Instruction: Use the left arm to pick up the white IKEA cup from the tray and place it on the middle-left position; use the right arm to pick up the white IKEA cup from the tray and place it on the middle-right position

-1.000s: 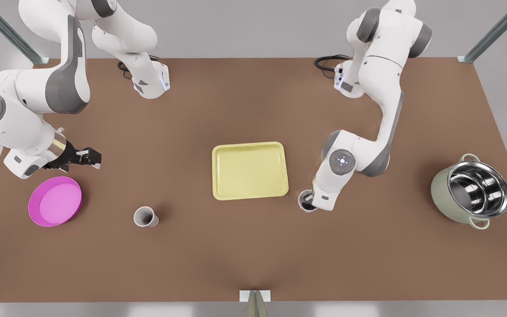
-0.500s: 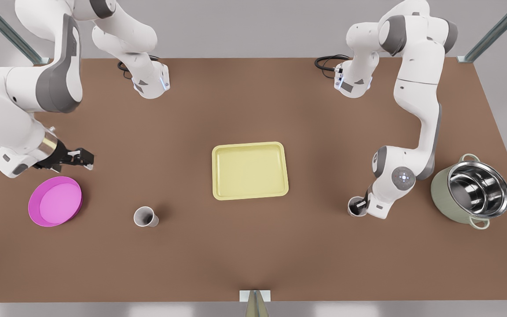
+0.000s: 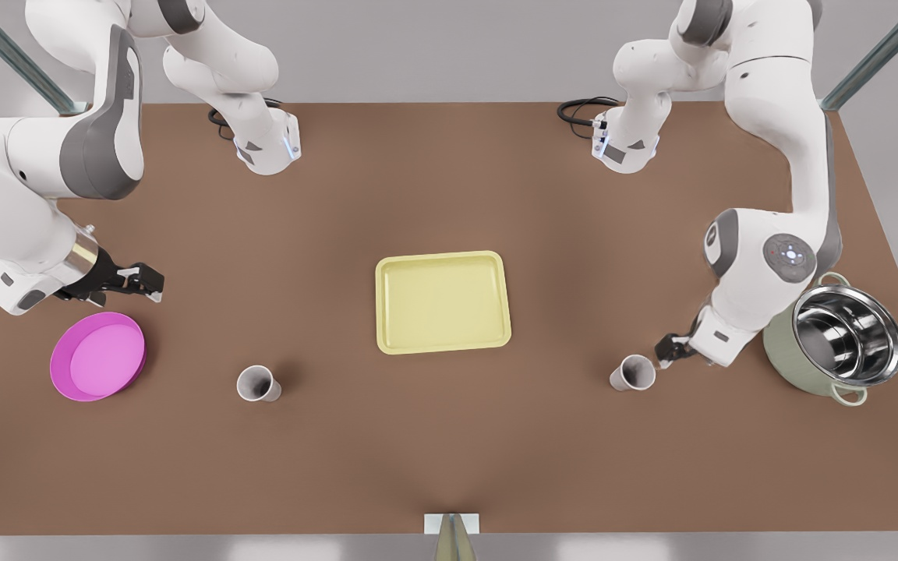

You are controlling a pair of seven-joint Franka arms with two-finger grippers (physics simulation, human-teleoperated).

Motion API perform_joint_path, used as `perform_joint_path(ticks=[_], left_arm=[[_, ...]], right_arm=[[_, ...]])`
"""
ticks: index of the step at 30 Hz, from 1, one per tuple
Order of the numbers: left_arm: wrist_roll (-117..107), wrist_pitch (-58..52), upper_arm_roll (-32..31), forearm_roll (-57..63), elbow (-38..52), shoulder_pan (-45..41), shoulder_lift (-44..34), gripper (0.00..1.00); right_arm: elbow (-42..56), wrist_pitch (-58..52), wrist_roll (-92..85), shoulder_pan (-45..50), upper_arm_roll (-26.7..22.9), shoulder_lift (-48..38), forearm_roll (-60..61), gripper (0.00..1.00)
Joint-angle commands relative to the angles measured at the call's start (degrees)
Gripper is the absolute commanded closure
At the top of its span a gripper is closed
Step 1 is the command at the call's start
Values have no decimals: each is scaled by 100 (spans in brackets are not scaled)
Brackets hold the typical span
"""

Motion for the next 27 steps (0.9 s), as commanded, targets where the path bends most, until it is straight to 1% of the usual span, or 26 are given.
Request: perform_joint_path(ticks=[1,3,4,5,8,9,17,27], left_arm=[[673,-3206,29,-205,796,7,-192,0],[936,-3180,82,-222,577,7,-799,0],[1586,-3101,372,-248,419,7,-896,0],[1517,-2908,372,-205,383,-11,-861,0],[1429,-2890,407,-275,471,15,-668,0],[1438,-2838,416,-249,638,16,-580,0],[1455,-2838,627,-257,700,51,-588,0],[1447,-2873,618,-257,691,59,-650,0]], right_arm=[[3,3,5,1,1,-15,4,0],[3,3,5,1,-8,-15,4,0],[3,3,5,1,-8,-6,4,0],[3,3,5,1,-8,-6,-5,0],[3,3,-4,1,-43,-6,-5,0],[3,12,-4,1,-61,-6,-5,0],[73,3,-13,1,-105,29,-5,0],[73,12,-30,1,-131,29,-5,0]])
